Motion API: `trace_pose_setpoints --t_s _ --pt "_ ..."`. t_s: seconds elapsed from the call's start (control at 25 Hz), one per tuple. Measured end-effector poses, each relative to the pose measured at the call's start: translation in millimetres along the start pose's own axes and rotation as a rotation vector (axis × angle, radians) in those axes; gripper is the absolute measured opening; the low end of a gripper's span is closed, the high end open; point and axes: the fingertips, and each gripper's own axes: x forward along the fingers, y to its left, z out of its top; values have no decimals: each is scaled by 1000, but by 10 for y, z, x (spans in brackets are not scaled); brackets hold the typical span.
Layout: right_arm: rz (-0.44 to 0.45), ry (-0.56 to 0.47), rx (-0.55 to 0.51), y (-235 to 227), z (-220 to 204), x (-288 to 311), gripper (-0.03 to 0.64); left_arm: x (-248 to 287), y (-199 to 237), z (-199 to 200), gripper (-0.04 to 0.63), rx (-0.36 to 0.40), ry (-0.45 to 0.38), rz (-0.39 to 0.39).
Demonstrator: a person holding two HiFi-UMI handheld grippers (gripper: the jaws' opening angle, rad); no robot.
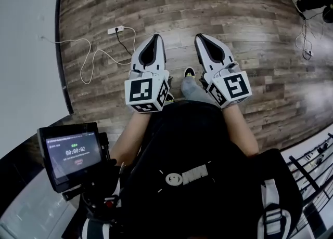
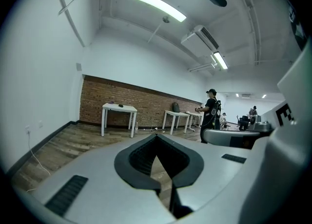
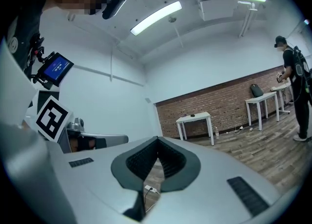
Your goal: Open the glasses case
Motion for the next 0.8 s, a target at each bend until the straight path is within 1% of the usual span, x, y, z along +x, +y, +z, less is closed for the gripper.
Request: trace_pose_setpoints --t_s 0.16,0.4,0.56,0.8 --pt "25 -24 -6 -350 170 158 6 360 -78 134 -2 27 -5 16" --pt "65 -25 -2 -691 264 339 6 663 -105 238 -2 40 -1 58" --pt "63 -41 7 -800 339 501 6 793 -19 315 -2 47 -1 68" --pt "47 -35 14 -903 406 907 6 1084 275 454 -2 36 -10 47"
